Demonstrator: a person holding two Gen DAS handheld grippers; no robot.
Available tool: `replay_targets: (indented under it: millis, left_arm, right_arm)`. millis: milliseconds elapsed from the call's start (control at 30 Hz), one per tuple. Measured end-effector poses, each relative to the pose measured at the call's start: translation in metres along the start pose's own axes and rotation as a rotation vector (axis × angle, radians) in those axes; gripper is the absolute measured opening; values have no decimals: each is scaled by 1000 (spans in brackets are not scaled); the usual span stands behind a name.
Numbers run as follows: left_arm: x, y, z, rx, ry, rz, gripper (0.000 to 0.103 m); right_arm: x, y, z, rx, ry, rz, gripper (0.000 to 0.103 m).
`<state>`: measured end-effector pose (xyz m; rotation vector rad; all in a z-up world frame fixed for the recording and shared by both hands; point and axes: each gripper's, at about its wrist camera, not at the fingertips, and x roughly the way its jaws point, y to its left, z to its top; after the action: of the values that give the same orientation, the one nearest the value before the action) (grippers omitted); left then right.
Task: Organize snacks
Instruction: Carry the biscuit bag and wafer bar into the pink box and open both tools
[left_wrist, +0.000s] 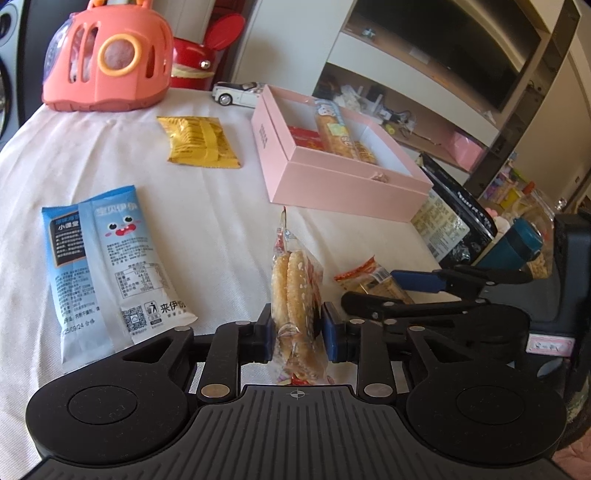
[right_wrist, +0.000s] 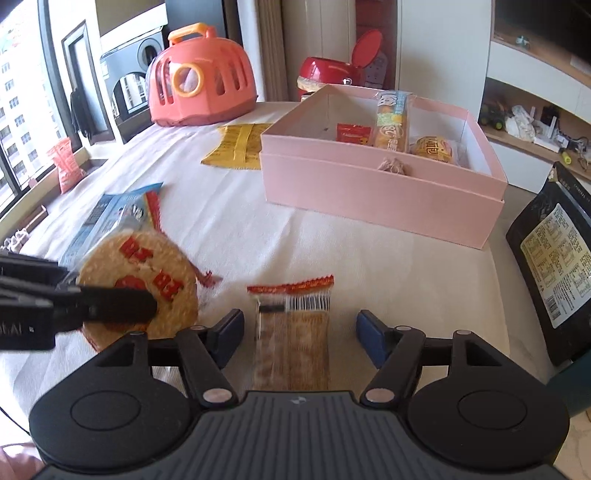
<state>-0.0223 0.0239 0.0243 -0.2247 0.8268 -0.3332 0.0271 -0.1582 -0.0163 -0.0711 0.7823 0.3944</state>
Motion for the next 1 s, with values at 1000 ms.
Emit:
replay_targets:
  millis: [1000]
  left_arm:
    - [-65, -61, 118, 149, -321, -131, 22]
  right_arm:
    - [-182, -34, 107, -36, -384, -36, 35]
